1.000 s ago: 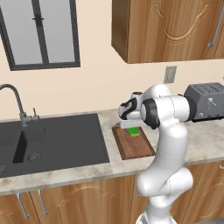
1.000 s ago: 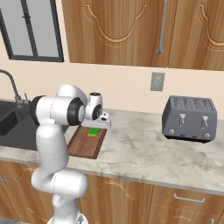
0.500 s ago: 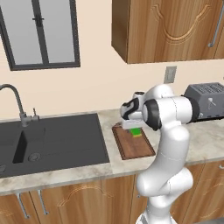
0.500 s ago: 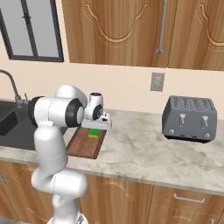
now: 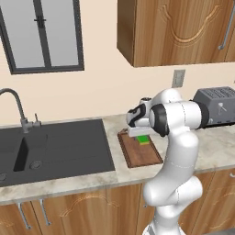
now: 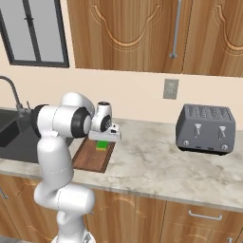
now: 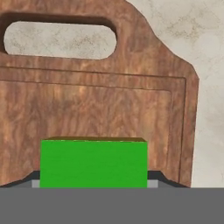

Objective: Pick up the sponge from the counter and clean the cutting board by briefly scrubbing or pressing down on the cutting board. Once finished, release the sponge.

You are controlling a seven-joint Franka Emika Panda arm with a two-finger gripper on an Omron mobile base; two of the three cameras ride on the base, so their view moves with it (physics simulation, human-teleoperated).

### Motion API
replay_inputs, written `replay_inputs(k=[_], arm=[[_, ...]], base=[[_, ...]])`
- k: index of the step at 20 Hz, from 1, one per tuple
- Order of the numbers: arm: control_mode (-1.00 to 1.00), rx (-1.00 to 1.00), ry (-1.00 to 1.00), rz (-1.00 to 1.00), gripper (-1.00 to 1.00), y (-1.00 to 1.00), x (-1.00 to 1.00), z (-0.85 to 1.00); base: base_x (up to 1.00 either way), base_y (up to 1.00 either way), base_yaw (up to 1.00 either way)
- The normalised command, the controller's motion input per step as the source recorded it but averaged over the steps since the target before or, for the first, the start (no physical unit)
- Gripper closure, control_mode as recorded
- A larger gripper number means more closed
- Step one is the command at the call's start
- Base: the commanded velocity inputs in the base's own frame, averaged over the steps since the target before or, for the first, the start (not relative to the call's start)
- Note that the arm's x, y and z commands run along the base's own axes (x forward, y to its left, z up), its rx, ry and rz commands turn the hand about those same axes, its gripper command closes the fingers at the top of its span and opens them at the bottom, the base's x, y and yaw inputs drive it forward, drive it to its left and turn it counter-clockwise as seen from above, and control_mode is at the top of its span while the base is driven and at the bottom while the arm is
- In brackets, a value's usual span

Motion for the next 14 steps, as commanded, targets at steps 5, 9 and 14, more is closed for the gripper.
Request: replay_inputs(k=[5,9,14], arm=[[-1.00,0.00,0.01,-0.01,1.00,-0.05,-0.70,-0.38],[-1.00,0.00,0.03,-0.02,1.00,0.00,-0.85,-0.45],[-1.00,0.00,0.03,-0.01,1.00,0.00,-0.61,-0.79]], base=[[0.00,0.00,0.00],[0.00,0.00,0.00],[0.00,0.00,0.00]])
